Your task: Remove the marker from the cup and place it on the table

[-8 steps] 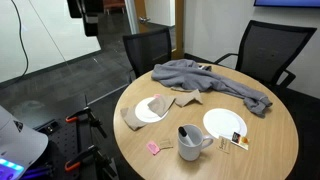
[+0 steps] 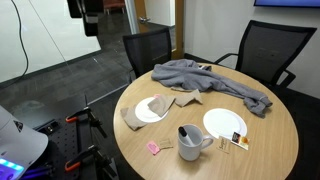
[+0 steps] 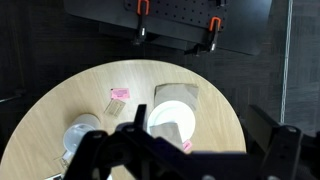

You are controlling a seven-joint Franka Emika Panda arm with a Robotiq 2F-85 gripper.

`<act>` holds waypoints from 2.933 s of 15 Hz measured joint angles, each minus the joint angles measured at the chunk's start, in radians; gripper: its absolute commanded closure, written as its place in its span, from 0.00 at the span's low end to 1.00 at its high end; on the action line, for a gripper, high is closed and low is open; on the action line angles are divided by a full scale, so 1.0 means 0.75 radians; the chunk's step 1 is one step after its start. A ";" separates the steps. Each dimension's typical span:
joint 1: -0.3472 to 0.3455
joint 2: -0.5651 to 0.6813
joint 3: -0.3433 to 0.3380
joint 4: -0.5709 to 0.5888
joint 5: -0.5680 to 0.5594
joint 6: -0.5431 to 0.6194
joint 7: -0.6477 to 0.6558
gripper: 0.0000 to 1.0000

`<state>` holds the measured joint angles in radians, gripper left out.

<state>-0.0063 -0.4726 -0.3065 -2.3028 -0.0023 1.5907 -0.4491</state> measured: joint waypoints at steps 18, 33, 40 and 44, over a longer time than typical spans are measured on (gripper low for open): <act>-0.150 0.164 0.011 -0.171 0.256 0.590 0.281 0.00; -0.197 0.440 0.011 -0.194 0.511 1.024 0.506 0.00; -0.208 0.532 0.012 -0.202 0.593 1.128 0.547 0.00; -0.208 0.552 0.012 -0.211 0.645 1.173 0.547 0.00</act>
<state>-0.1622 -0.0589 -0.2974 -2.4611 0.4815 2.4707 -0.0390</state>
